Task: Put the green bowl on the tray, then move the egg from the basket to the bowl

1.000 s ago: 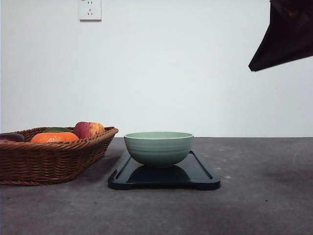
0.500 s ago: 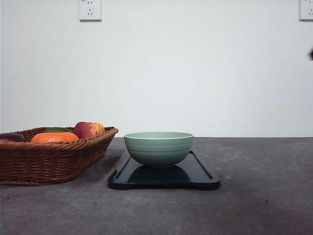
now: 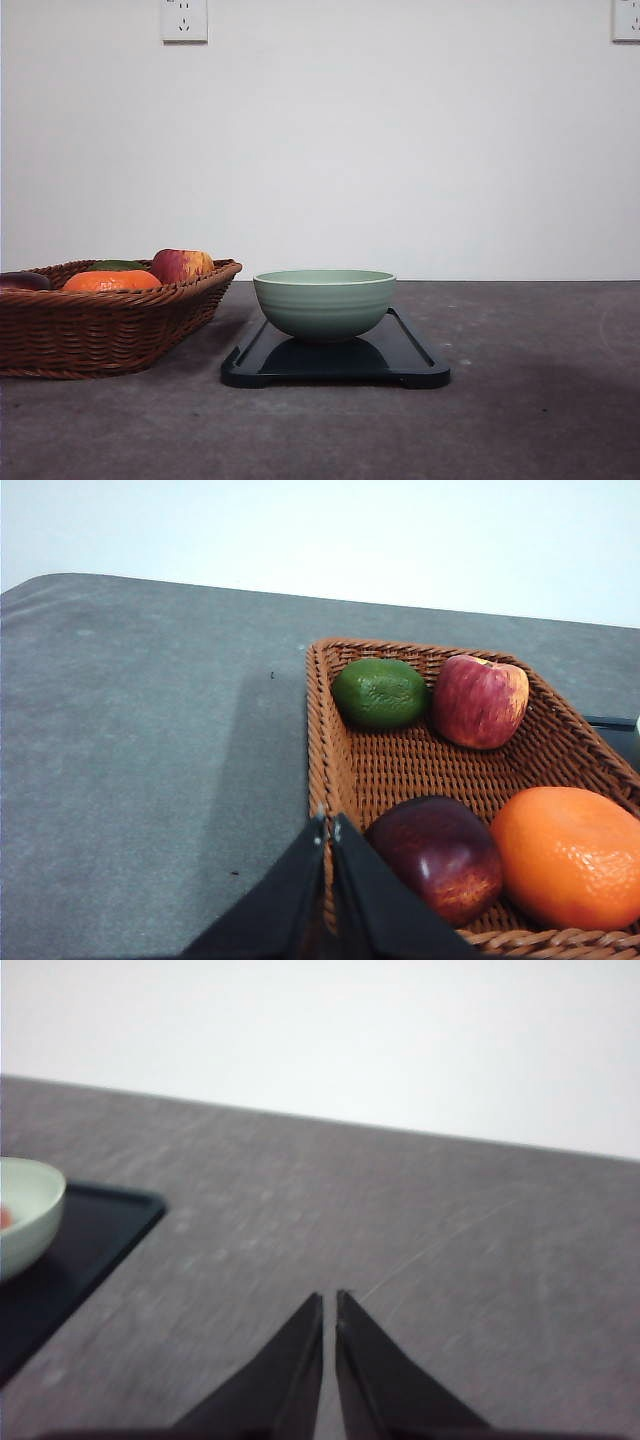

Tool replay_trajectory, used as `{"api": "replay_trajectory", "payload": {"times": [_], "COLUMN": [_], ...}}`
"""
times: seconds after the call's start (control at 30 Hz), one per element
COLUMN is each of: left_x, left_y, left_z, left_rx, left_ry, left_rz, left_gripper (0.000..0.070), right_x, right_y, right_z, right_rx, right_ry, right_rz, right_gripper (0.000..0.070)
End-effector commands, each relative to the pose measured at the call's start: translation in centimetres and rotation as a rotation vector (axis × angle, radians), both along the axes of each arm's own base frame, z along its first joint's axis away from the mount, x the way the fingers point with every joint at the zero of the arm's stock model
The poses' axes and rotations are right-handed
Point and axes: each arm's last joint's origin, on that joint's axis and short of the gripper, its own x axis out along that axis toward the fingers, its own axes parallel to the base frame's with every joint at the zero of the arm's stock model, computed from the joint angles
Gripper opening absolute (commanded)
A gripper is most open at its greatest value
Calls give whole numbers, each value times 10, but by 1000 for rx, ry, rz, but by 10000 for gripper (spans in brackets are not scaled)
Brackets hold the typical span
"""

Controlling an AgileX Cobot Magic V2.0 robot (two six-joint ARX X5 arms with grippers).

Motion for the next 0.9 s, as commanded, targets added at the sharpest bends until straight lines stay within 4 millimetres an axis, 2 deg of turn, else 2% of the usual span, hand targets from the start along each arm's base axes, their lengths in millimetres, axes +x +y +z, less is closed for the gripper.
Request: {"api": "replay_trajectory", "payload": {"times": [0.0,0.87], "left_x": [1,1], "left_y": [0,0], "left_z": [-5,-5], "left_rx": [13,13], "left_ry": [4,4], "left_rz": [2,2], "left_gripper": [0,0], "right_x": [0,0], "right_y": [-1,-1], "right_z": [-1,-1], "right_rx": [-5,-1], "right_ry": [0,0], "right_rz": [-10,-12], "right_gripper": [15,15]}}
